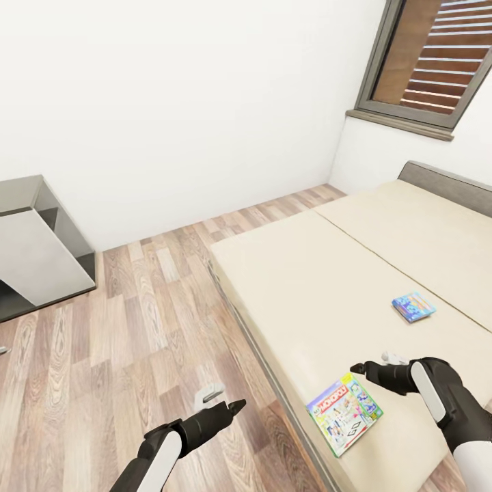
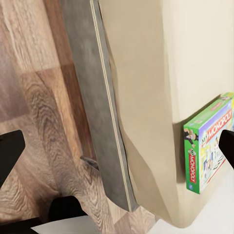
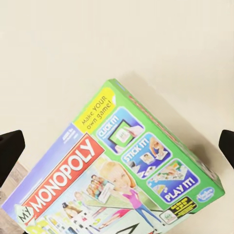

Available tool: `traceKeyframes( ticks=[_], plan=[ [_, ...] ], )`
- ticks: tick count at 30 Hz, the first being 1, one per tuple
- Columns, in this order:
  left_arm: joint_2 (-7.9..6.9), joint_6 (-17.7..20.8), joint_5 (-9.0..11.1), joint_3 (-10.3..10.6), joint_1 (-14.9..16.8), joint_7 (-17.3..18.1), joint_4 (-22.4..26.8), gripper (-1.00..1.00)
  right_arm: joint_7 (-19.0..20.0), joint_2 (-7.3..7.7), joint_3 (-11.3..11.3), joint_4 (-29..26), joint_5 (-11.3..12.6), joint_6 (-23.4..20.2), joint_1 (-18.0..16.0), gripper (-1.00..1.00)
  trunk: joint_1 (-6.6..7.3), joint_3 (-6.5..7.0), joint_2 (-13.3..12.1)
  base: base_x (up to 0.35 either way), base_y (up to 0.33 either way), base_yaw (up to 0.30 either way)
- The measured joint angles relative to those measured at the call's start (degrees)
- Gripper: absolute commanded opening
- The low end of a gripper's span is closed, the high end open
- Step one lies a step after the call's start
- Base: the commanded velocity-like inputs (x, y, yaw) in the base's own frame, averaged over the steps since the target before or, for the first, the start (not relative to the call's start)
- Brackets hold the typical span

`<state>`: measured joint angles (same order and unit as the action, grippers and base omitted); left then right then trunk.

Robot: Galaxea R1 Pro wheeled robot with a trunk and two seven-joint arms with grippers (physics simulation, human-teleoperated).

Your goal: Put all the toys in the child's room - the three board games (two on the bed and one on the table), the two jigsaw puzzles on the table, and the tennis ball on the table - inside the toy box on the table in the child's room.

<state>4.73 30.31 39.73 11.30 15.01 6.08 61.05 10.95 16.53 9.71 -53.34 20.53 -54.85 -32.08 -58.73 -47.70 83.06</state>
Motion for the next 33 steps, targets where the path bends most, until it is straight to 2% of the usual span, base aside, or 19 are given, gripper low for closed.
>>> traceKeyframes(
  ticks=[5,16,26,33],
  plan=[
    [-0.05,0.07,0.21,0.0,0.0,0.14,0.03,1.0,-0.02,0.12,-0.01,3.8,0.01,0.7,-2.08,1.0,0.0,0.0,0.0,0.005,0.004,0.0],
    [-0.05,0.27,0.07,0.11,0.2,0.26,0.55,1.0,-0.02,1.89,-0.15,14.6,0.09,2.99,-6.99,1.0,0.0,0.0,0.0,0.001,0.001,0.0],
    [-0.08,0.61,0.2,0.18,0.33,0.35,0.85,1.0,-0.02,2.15,-0.25,17.12,-0.01,3.31,-8.2,1.0,0.0,0.0,0.0,0.0,0.0,0.0],
    [0.02,3.39,1.08,-0.32,0.2,0.34,3.46,1.0,-0.05,2.21,-0.27,17.74,-0.05,3.43,-8.51,1.0,0.0,0.0,0.0,0.0,0.0,0.0]
  ],
)
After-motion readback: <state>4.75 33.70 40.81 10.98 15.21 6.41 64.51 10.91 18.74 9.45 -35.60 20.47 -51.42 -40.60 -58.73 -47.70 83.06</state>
